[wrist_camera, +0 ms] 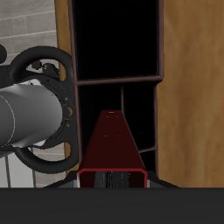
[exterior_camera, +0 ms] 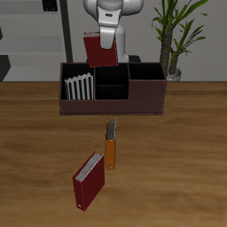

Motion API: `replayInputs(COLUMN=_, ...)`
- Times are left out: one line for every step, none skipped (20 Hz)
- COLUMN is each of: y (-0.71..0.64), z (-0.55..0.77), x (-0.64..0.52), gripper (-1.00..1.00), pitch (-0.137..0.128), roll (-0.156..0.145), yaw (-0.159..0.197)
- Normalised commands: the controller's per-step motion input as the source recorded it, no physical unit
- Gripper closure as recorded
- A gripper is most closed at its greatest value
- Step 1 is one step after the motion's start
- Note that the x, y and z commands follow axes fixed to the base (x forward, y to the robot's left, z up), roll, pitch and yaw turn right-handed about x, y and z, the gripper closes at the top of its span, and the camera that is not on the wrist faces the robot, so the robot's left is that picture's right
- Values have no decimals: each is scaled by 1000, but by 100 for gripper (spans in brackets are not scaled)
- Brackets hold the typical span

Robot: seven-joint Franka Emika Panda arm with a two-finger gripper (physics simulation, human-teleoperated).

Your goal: Place the striped book into the back desk caddy's left compartment and place the right red book into the back desk caddy's back compartment and place the orange book into the back desk caddy's front compartment

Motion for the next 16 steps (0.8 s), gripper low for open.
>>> replayInputs(y=127, z=-37, x=-10, gripper=100, pitch=-32, roll=21, yaw=105)
replayInputs(y=124, z=-31, x=-63, gripper=100, pitch=59, roll=10, yaw=-43)
replayInputs(y=210, z=-29, x=-137, gripper=100, pitch=4, roll=47, yaw=62)
replayInputs(y=189, z=-52, x=-111, gripper=100, pitch=10, roll=55, yaw=12)
replayInputs(y=86, z=-142, x=-124, gripper=100, pitch=75, roll=40, yaw=-18)
replayInputs(y=82, z=-211, x=-44, gripper=100, pitch=59, roll=12, yaw=88)
replayInputs(y=29, z=-119, x=-51, gripper=100, pitch=-4, roll=5, yaw=22)
replayInputs(y=67, z=-332, x=-141, gripper=100, pitch=83, roll=36, yaw=-19)
replayInputs(y=26, z=-337, x=-128, gripper=100, pitch=103, roll=24, yaw=26)
replayInputs(y=56, z=-331, x=-126, gripper=100, pitch=39, roll=36, yaw=70)
replayInputs(y=-29, z=-250, x=-54, gripper=100, pitch=80, roll=11, yaw=38)
replayInputs(y=53, z=-234, x=-27, gripper=100, pitch=54, roll=3, yaw=6)
replayInputs(y=-51, z=-137, x=74, gripper=100, pitch=13, roll=2, yaw=14)
replayInputs(y=12, z=-110, x=33, gripper=100, pitch=60, roll=-34, yaw=-58)
replayInputs(y=0, z=0, x=0, gripper=100, pitch=0, roll=0, yaw=0)
replayInputs(y=-77, z=-113, x=69, gripper=100, pitch=57, roll=-36, yaw=-52)
